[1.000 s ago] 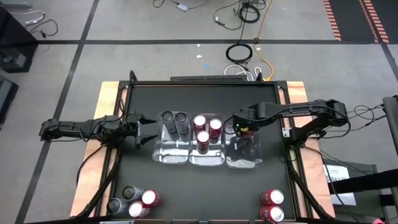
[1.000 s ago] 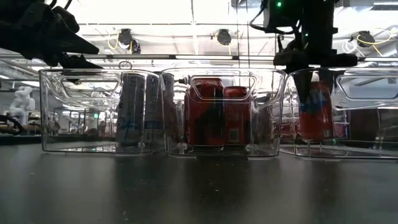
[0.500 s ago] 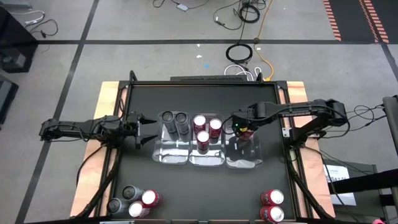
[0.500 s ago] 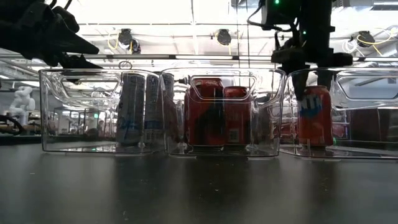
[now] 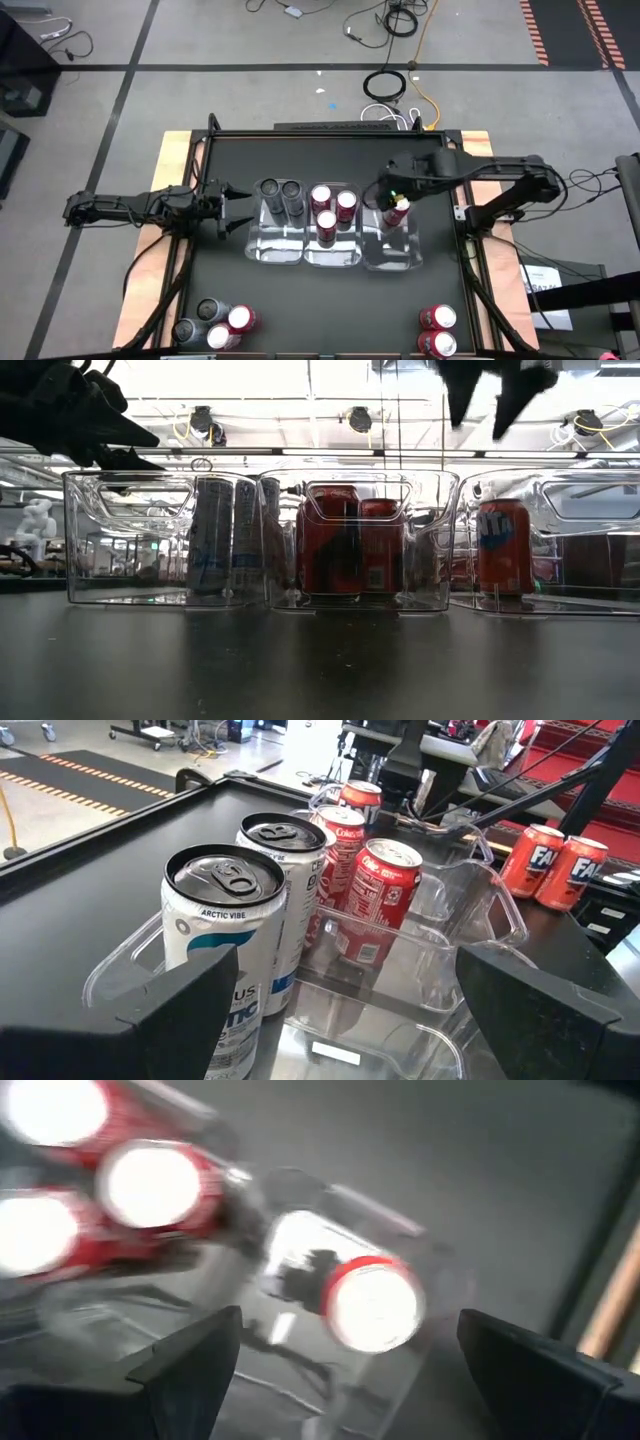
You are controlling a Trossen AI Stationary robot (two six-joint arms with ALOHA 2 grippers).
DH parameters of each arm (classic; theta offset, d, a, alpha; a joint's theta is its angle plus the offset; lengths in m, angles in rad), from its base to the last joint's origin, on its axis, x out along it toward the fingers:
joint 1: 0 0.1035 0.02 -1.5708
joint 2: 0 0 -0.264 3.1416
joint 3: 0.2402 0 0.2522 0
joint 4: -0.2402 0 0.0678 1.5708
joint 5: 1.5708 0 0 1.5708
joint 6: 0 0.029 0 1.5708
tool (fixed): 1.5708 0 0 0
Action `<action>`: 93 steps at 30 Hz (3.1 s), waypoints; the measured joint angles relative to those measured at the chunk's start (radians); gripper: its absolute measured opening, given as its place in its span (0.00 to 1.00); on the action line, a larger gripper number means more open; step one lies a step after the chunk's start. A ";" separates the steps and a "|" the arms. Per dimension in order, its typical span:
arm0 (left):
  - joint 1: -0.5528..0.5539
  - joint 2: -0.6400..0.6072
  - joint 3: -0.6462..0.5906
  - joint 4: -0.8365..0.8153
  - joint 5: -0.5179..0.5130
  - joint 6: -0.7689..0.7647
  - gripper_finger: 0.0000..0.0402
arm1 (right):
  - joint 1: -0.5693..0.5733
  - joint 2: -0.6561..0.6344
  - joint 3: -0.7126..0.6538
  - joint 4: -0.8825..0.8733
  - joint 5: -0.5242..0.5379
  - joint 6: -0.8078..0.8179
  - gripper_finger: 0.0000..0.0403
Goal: Sort soda cans
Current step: Put the red soda can into the right transparent bin
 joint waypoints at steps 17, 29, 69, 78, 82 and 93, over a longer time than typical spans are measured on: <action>0.000 0.000 0.000 0.000 0.000 0.000 0.95 | 0.665 0.088 0.065 -0.080 -0.123 0.887 0.85; 0.000 0.000 0.000 0.000 0.000 0.000 0.95 | 0.849 0.102 -0.084 0.095 -0.338 1.164 0.85; 0.000 0.000 0.000 0.000 0.000 0.000 0.95 | 0.924 0.103 -0.253 0.356 -0.287 1.157 0.85; 0.000 0.000 0.000 0.000 0.000 0.000 0.95 | 0.922 0.105 -0.181 0.182 -0.277 1.155 0.85; 0.000 0.000 0.000 0.000 0.000 0.000 0.95 | 0.922 0.105 -0.200 0.181 -0.356 1.164 0.85; 0.000 0.000 0.000 0.000 0.000 0.000 0.95 | 0.929 0.103 -0.336 0.424 -0.413 1.170 0.85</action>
